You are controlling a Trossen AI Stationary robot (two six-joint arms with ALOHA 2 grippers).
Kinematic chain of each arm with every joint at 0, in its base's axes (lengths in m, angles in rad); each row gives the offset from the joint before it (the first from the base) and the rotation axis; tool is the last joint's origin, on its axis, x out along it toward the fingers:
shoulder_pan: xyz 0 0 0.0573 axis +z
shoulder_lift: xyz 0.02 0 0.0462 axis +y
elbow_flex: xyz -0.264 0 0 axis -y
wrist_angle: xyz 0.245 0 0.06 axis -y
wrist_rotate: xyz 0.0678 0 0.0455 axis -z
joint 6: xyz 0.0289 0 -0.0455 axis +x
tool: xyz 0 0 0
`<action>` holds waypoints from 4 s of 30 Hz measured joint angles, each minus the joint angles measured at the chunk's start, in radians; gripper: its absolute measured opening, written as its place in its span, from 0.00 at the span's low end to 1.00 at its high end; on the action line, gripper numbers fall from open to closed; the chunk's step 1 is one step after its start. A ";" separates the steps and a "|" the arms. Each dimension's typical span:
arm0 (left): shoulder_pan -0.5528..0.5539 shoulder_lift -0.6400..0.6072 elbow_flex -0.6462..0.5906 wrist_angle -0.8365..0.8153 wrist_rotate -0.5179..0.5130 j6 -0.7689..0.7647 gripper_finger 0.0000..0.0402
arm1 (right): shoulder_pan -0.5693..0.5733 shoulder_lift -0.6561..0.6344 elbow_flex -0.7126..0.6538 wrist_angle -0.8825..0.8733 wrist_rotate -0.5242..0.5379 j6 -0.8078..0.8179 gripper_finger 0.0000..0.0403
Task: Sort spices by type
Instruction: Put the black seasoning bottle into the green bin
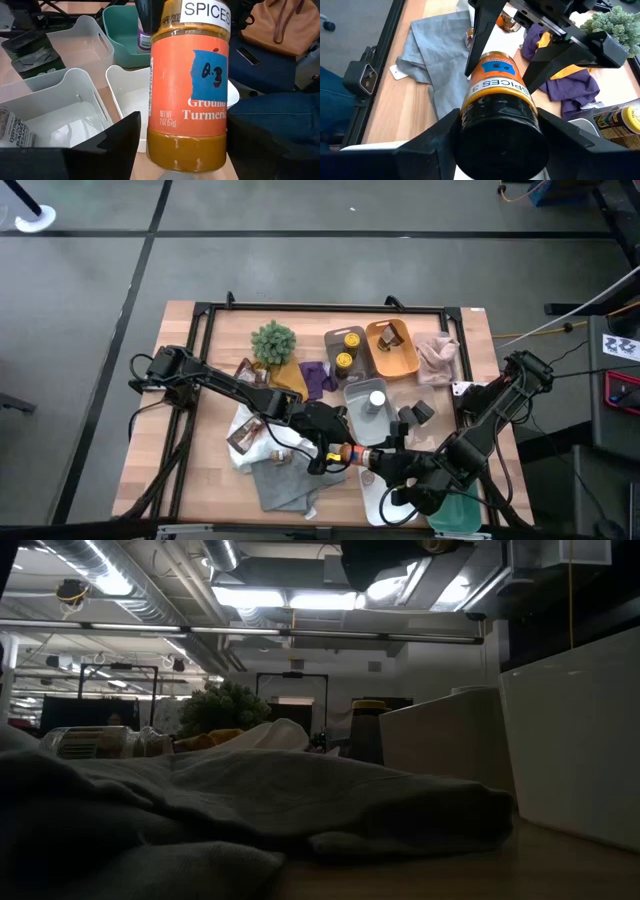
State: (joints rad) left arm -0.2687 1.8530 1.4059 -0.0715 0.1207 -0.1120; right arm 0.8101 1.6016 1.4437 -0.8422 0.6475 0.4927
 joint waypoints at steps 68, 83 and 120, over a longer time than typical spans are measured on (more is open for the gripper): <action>0.013 -0.044 0.000 -0.228 0.000 0.059 0.68 | 0.292 0.004 0.038 -0.667 -0.516 1.099 0.54; 0.013 -0.044 0.000 -0.228 -0.001 0.059 0.68 | 0.290 0.004 -0.088 -0.549 -0.596 1.098 0.54; 0.013 -0.044 0.000 -0.234 -0.001 0.087 0.68 | 0.289 0.004 -0.208 -0.387 -0.627 1.091 0.54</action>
State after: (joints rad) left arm -0.2558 1.8087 1.4059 -0.3058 0.1199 -0.0254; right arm 1.0992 1.6054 1.2362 -1.2288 0.0200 1.5833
